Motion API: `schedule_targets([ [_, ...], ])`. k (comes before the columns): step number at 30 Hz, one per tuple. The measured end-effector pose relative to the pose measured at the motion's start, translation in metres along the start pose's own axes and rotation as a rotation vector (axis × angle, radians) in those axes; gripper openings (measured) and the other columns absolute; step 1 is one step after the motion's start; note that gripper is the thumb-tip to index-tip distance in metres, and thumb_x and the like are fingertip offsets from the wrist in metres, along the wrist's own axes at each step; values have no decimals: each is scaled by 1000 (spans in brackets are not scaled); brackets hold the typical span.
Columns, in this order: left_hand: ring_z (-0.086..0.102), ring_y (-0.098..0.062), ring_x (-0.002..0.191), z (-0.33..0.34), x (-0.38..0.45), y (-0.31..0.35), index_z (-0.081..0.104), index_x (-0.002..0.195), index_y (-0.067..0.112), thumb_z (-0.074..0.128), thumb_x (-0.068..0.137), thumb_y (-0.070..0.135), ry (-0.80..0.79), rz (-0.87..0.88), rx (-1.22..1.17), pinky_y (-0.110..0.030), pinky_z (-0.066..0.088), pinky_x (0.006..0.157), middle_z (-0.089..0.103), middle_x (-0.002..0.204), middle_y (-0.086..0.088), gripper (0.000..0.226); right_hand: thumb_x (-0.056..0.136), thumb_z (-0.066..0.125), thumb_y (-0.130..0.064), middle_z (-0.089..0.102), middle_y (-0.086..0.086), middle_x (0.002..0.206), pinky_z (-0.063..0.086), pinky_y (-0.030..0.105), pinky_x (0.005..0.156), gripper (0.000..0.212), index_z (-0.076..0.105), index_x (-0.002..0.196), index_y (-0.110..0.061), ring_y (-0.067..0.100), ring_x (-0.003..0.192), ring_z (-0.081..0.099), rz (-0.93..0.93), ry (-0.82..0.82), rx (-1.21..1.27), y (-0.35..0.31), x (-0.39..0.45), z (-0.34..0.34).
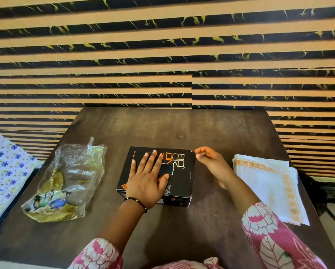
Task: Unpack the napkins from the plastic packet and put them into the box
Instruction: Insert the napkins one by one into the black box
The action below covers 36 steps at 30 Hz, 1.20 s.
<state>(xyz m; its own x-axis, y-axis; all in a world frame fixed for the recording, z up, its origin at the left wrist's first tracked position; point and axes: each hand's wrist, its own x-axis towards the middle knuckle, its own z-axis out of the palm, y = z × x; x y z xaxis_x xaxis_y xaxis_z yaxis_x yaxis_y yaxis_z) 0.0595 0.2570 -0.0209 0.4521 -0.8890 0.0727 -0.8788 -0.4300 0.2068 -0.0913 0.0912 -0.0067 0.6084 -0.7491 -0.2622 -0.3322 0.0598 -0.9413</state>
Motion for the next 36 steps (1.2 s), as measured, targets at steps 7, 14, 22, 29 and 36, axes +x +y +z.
schedule_targets([
  [7, -2, -15, 144, -2, -1, 2, 5, 146, 30, 4, 82, 58, -21, 4, 37, -43, -8, 114, 5, 157, 6, 70, 87, 56, -34, 61, 2, 79, 39, 32, 71, 23, 60, 74, -15, 18, 81, 55, 44, 118, -264, -6, 7, -12],
  [14, 1, -13, 143, 2, -1, 1, 15, 146, 26, 9, 83, 58, 26, 20, -8, -44, -5, 115, 12, 156, 5, 71, 85, 57, -26, 59, 3, 122, 37, 32, 99, 24, 61, 108, -19, 22, 123, 44, -158, 162, -960, 14, -25, -6],
  [22, 8, -16, 144, 0, -2, -1, 43, 119, 32, 16, 82, 56, 30, 25, -72, -49, 1, 116, 22, 154, 3, 52, 88, 57, -8, 61, -9, 107, 49, 19, 90, 24, 60, 107, -22, 14, 101, 62, -60, 69, -340, 53, -64, 40],
  [29, 16, -19, 143, 0, -2, 1, 46, 116, 27, 19, 82, 55, 78, 3, -85, -49, 2, 115, 30, 151, 1, 52, 89, 45, 2, 63, -8, 72, 46, 5, 66, 36, 63, 66, -20, 11, 73, 61, 25, 137, -211, 49, -86, 10],
  [36, 16, -20, 143, -1, 0, 1, 40, 132, 23, 14, 80, 56, 72, 18, -68, -47, -2, 114, 29, 152, -1, 67, 84, 53, 1, 67, 0, 70, 55, 25, 68, 25, 63, 72, -18, 11, 66, 66, 90, -98, -129, 52, -103, 44],
])
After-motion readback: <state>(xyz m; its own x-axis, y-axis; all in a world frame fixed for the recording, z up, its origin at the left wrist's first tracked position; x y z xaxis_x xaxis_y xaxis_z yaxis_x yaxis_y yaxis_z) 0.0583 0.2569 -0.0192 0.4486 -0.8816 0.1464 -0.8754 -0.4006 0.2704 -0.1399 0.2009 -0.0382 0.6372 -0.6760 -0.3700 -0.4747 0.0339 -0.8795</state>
